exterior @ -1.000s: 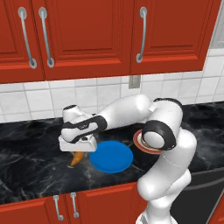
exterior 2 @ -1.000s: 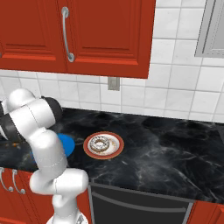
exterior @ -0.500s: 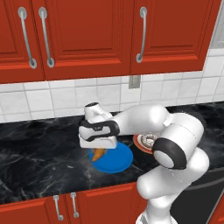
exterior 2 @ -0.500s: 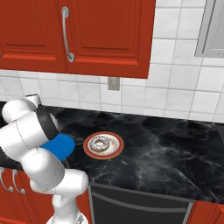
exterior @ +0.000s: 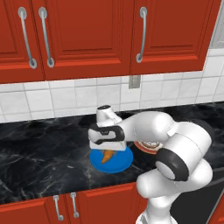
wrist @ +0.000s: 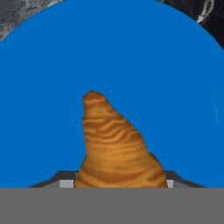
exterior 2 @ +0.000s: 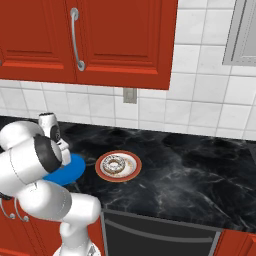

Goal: Place the pastries on the plates.

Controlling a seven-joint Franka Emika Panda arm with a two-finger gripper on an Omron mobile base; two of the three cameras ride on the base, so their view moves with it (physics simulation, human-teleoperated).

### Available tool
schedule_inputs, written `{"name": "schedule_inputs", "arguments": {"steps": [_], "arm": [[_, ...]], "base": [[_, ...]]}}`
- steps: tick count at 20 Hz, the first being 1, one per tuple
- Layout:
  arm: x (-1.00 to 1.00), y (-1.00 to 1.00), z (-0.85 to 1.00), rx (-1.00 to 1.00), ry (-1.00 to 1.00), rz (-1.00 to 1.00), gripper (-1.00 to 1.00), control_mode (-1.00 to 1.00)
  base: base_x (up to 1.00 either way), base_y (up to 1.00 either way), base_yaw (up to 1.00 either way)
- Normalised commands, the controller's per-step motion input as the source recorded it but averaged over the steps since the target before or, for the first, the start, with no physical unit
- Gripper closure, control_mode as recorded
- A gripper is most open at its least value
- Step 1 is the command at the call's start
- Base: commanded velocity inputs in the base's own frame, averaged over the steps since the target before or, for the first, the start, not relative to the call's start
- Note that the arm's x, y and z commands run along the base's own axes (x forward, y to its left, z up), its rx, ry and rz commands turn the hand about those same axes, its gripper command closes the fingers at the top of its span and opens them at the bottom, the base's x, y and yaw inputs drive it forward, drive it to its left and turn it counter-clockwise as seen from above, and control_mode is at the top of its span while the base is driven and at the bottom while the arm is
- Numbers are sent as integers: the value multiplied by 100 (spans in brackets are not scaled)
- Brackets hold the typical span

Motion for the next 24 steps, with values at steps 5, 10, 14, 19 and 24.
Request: {"name": "schedule_inputs", "arguments": {"steps": [5,10,14,19,24], "arm": [[11,0,-8,0,0,0,100,-100],[6,0,-4,0,0,0,-100,-100],[0,0,0,0,0,0,-100,-100],[0,0,0,0,0,0,-100,-100],[-2,0,13,0,-4,3,-100,-100]], "base": [[0,0,0],[0,0,0],[0,0,0],[0,0,0],[0,0,0]]}}
